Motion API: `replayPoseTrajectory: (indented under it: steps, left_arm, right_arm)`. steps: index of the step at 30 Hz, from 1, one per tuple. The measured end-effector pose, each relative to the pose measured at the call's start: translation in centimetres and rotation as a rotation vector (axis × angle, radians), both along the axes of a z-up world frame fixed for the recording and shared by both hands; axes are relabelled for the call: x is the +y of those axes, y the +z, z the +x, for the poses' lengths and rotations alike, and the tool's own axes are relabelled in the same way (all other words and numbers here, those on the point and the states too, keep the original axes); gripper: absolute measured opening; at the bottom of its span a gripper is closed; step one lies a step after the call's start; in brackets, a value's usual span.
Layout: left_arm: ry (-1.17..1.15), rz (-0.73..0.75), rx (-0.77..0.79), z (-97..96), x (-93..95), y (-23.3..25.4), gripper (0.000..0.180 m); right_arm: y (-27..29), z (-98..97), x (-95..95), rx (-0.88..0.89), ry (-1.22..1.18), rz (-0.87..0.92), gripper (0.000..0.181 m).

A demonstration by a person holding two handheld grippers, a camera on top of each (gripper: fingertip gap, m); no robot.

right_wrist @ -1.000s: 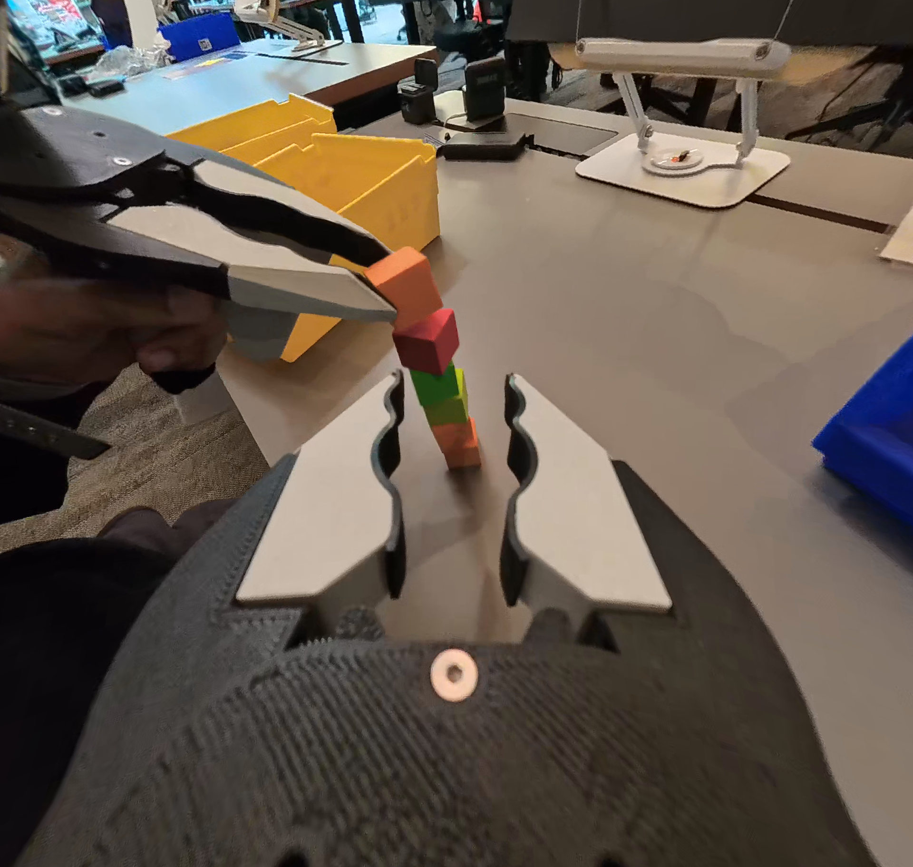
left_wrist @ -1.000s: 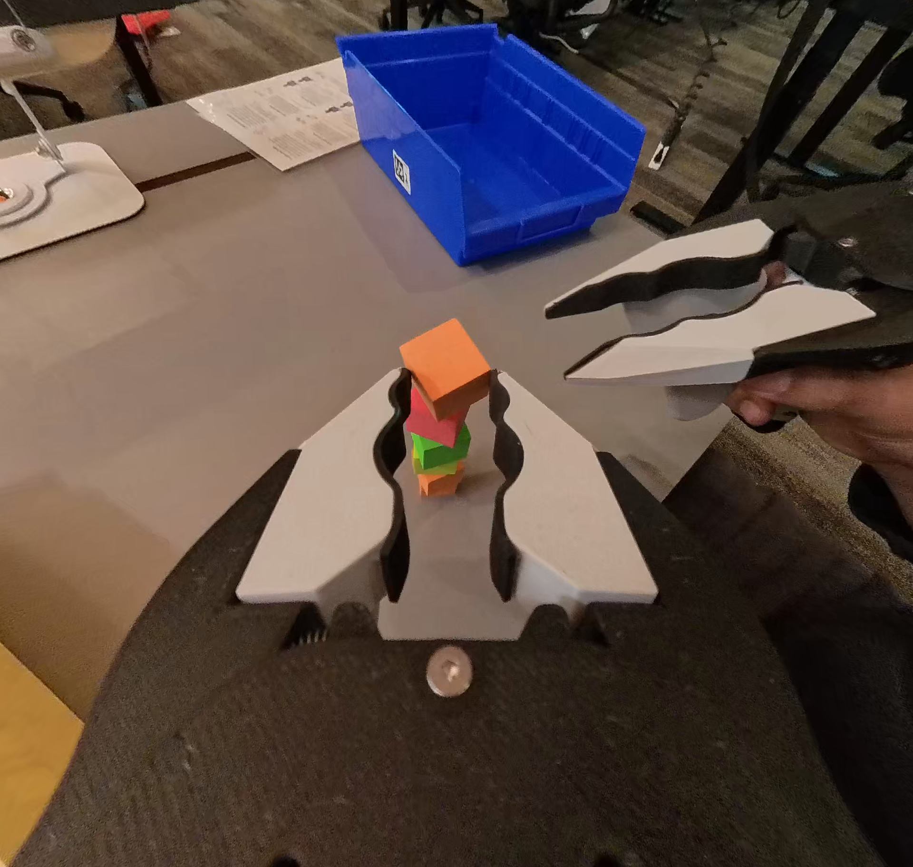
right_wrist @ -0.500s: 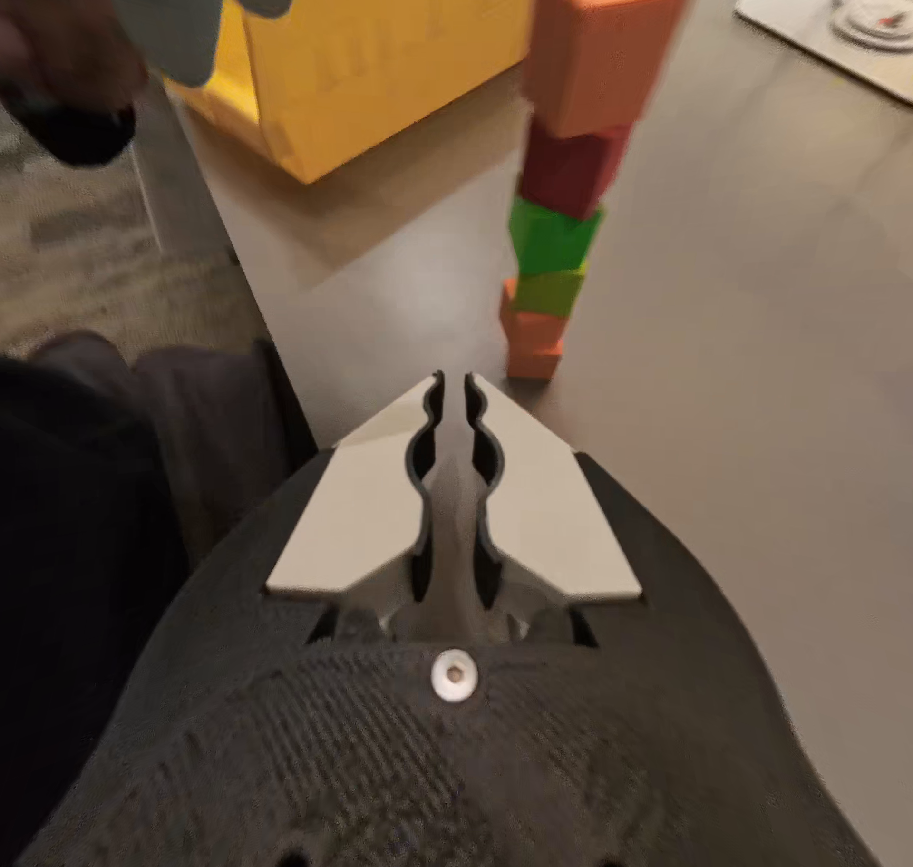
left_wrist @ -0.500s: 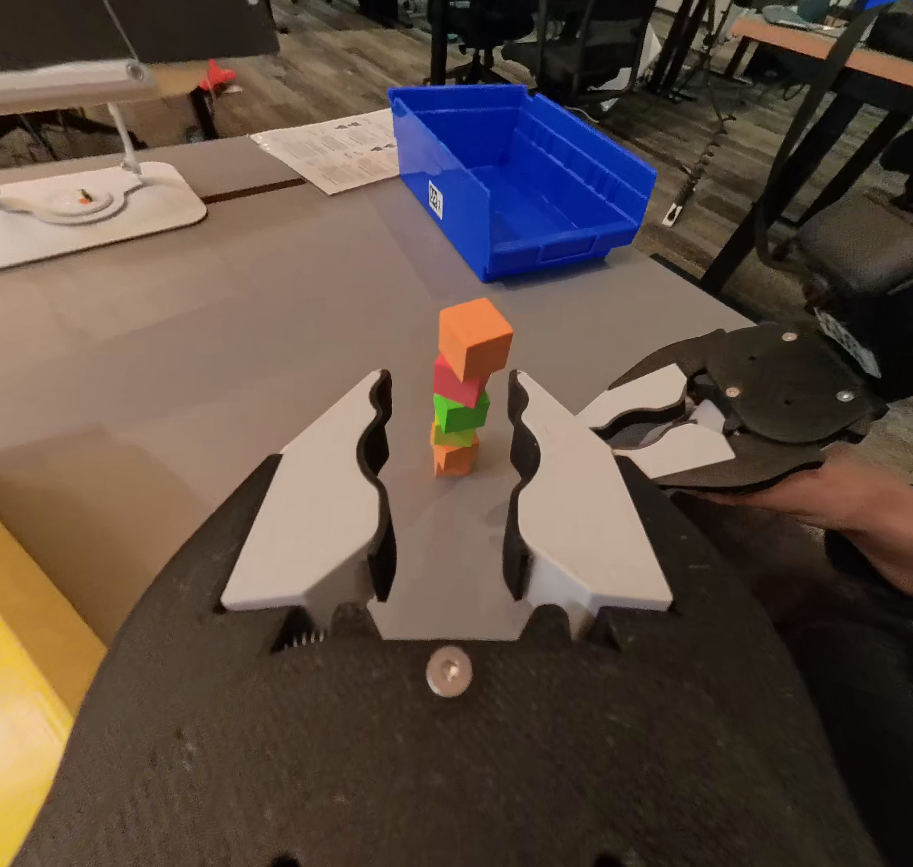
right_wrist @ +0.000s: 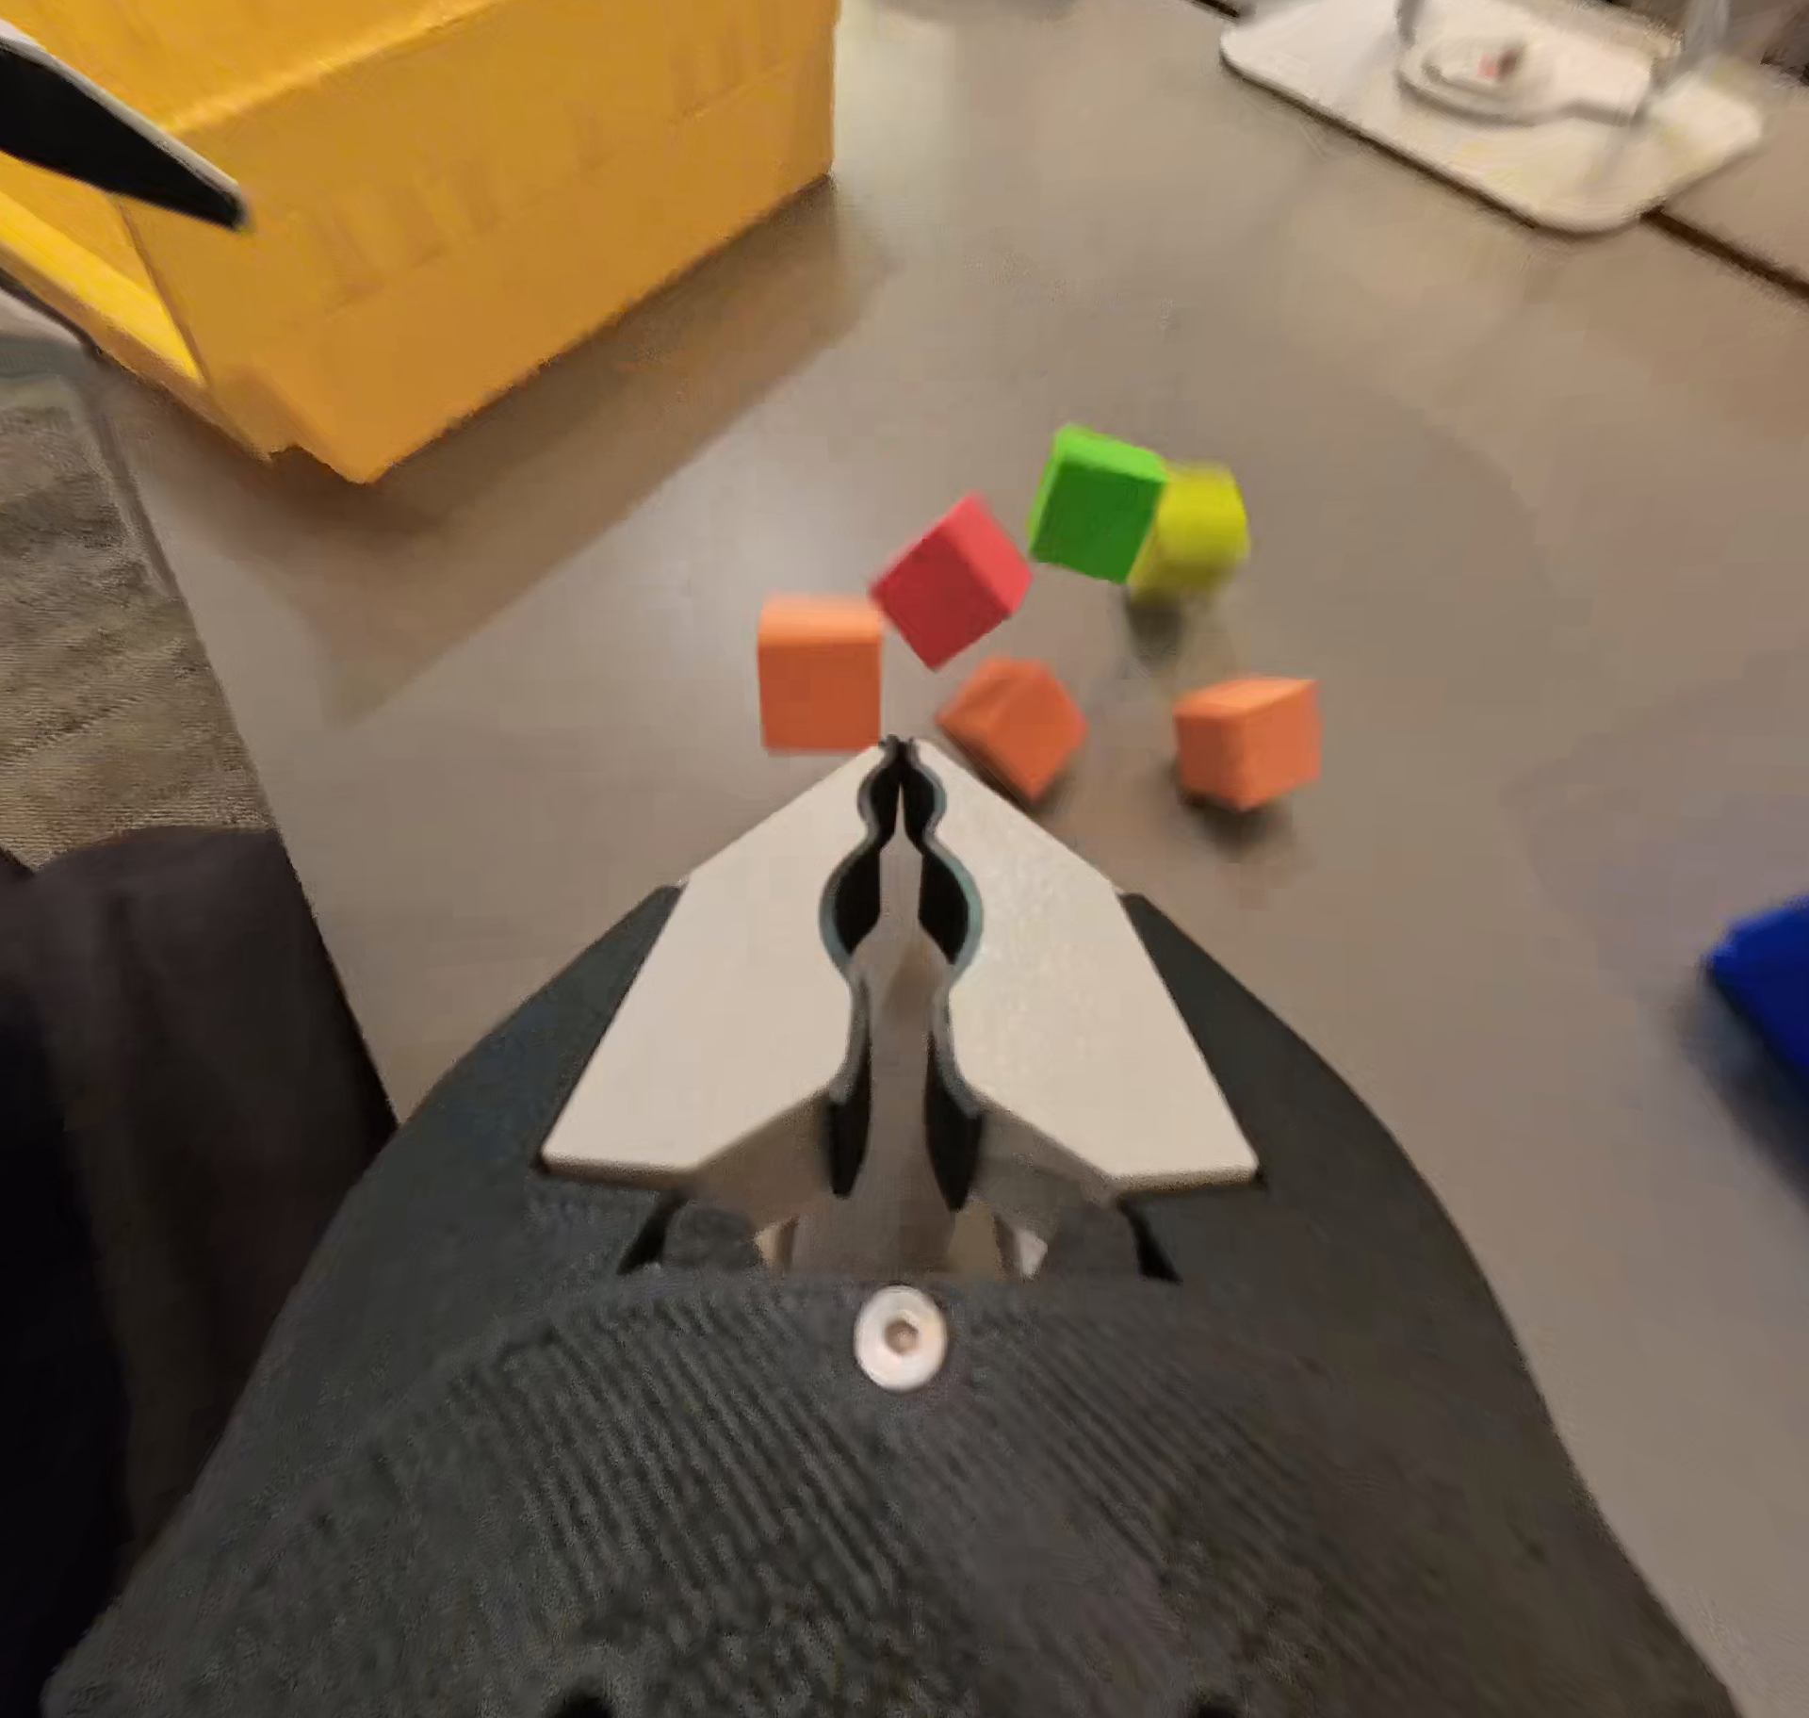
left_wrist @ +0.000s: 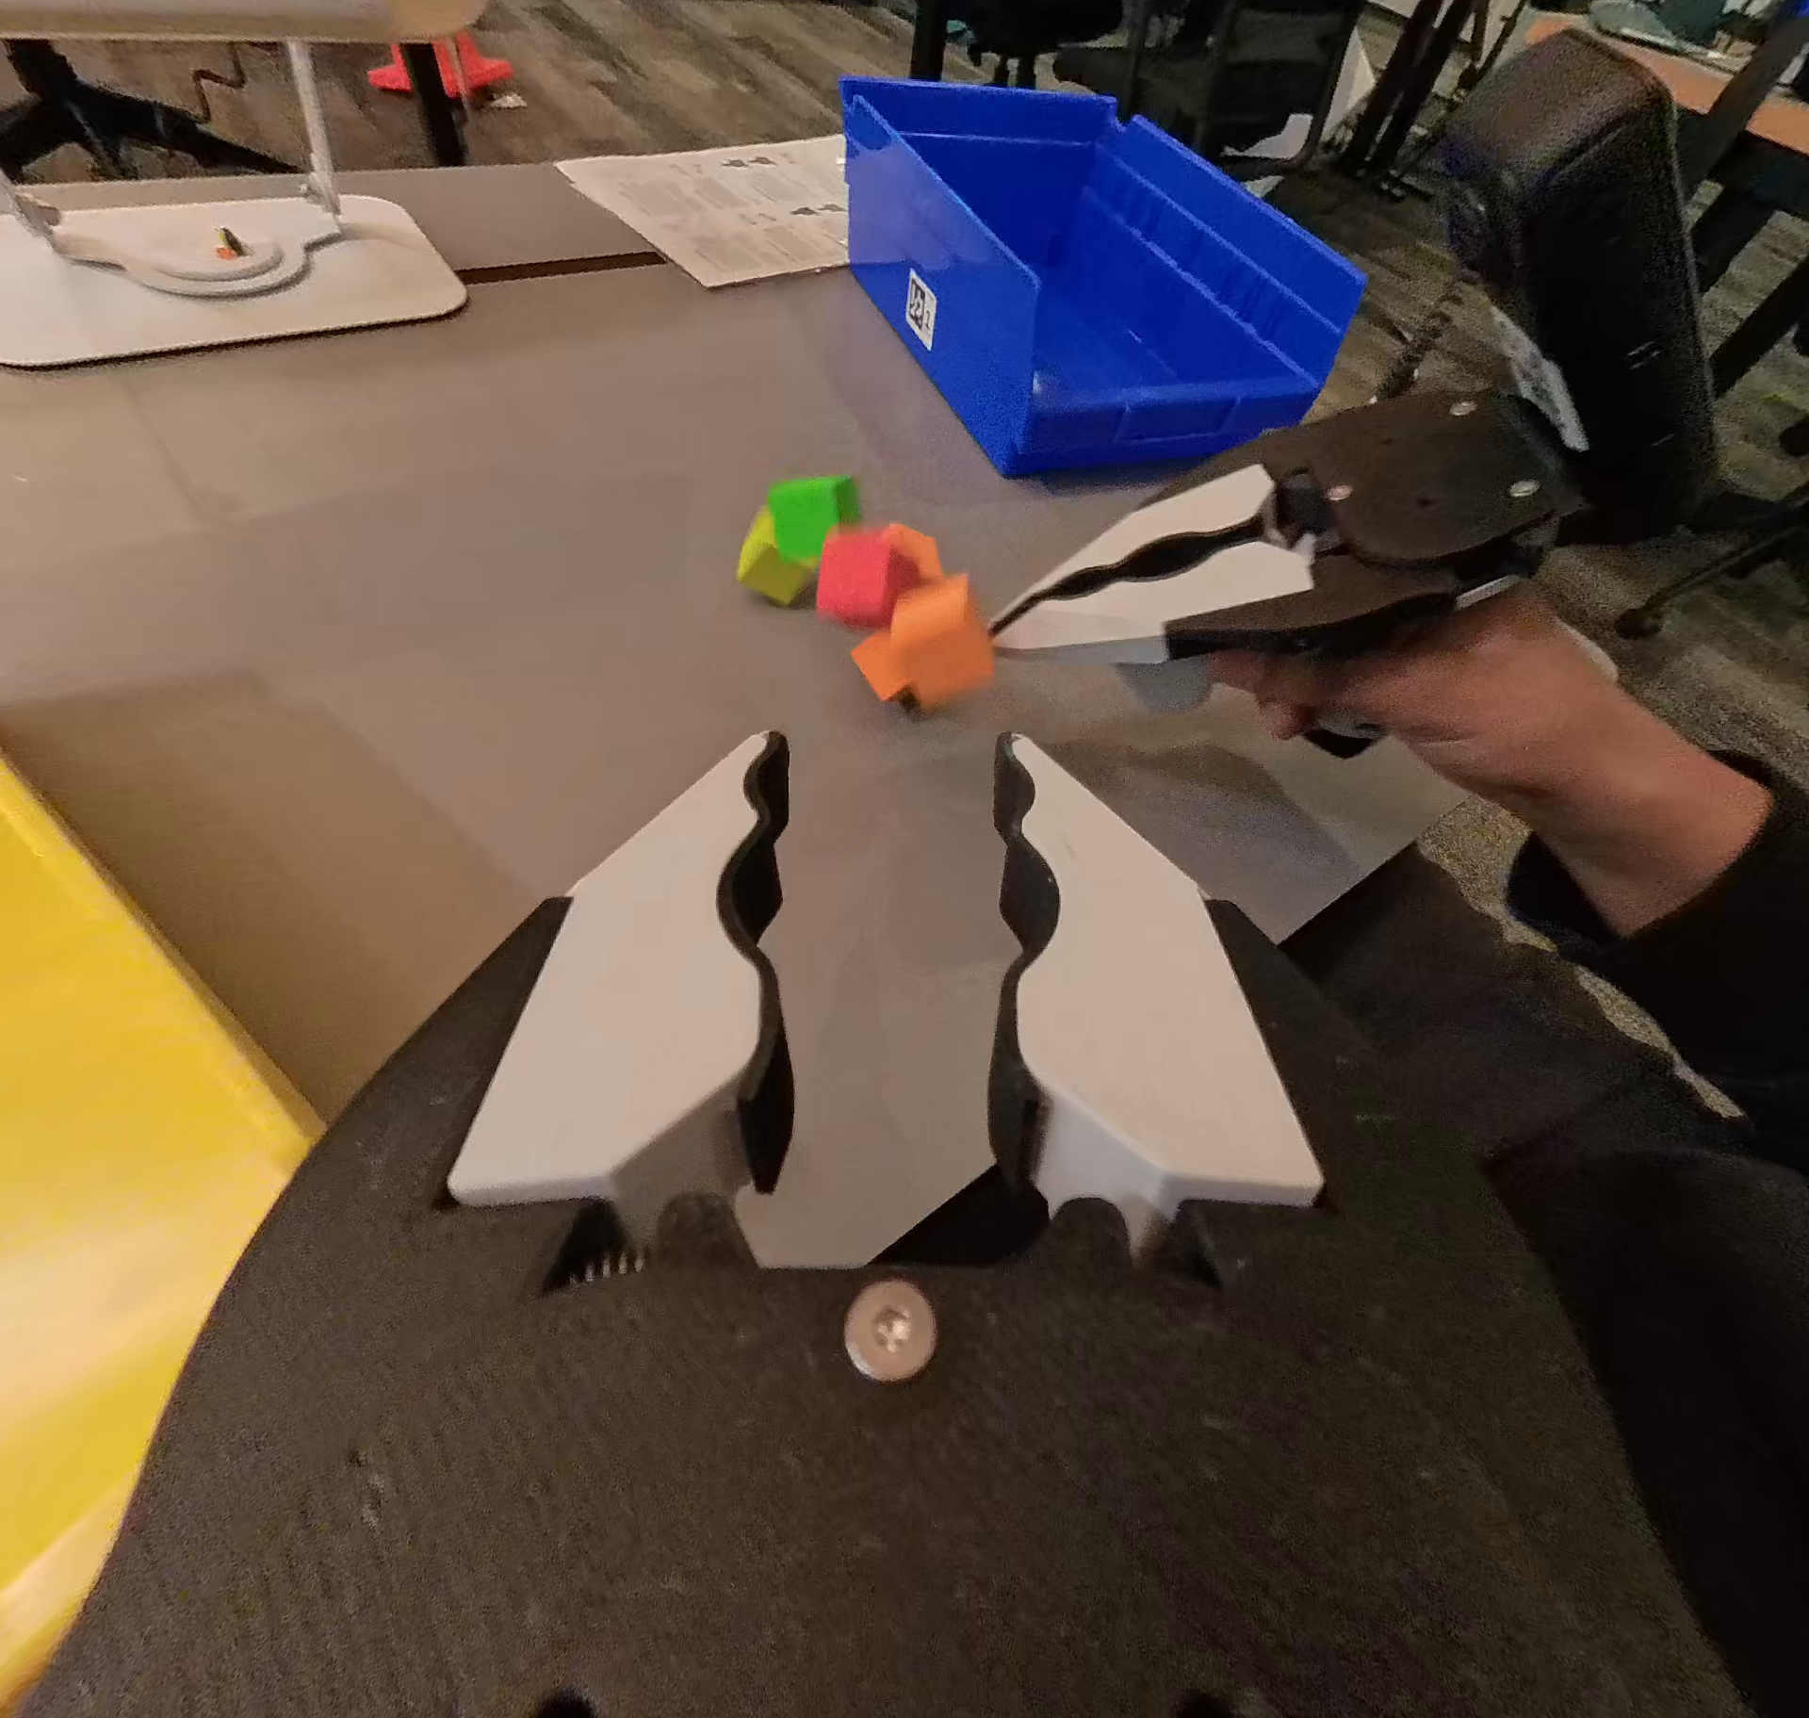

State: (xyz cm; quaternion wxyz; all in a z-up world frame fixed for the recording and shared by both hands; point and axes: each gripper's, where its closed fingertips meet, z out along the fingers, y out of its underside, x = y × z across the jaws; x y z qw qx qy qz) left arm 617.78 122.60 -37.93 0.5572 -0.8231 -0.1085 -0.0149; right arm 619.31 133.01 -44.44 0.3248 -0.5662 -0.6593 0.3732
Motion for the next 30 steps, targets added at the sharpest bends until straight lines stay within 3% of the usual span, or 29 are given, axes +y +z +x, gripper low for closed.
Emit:
replayPoseTrajectory:
  steps: [5,10,15,17,19,22,24,26,28,30]
  left_arm:
    - [-0.005,0.003,-0.04,-0.1,-0.3,-0.7,0.038]
    - [-0.05,-0.008,-0.064,1.0,0.6,-1.7,0.038]
    - [-0.116,-0.021,-0.089,2.7,2.6,-3.0,0.043]
    - [-0.098,-0.043,-0.056,2.6,3.7,-3.7,0.058]
    - [-0.043,-0.061,0.046,1.0,5.1,-4.1,0.062]
    - [0.002,-0.122,0.198,-1.8,7.7,-5.0,0.07]
    - [0.005,-0.209,0.203,-3.3,9.2,-6.9,0.076]
    - [0.0,-0.283,0.153,-4.2,10.1,-8.8,0.081]
    - [-0.013,-0.343,0.104,-4.3,9.9,-10.2,0.083]
    - [-0.041,-0.335,0.095,-4.1,9.4,-10.5,0.081]
  right_arm:
    - [-2.6,5.9,4.5,-0.142,-0.18,0.082,0.0]
    - [-1.8,9.1,4.7,-0.075,-0.233,-0.024,0.004]
    - [-0.3,7.1,4.3,0.021,-0.205,-0.098,0.031]
    - [0.7,4.7,4.3,0.091,-0.167,-0.095,0.043]
    - [0.8,1.7,4.3,0.12,-0.089,-0.098,0.044]
    - [-0.2,-2.4,4.3,0.078,0.018,-0.109,0.045]
    - [-1.5,-4.5,4.0,0.021,0.059,-0.099,0.048]
    - [-3.6,-5.4,4.0,-0.074,0.057,-0.06,0.037]
    - [-2.8,-4.8,3.8,-0.023,0.05,-0.034,0.0]
    - [-0.9,-3.0,3.5,0.062,0.036,-0.052,0.0]
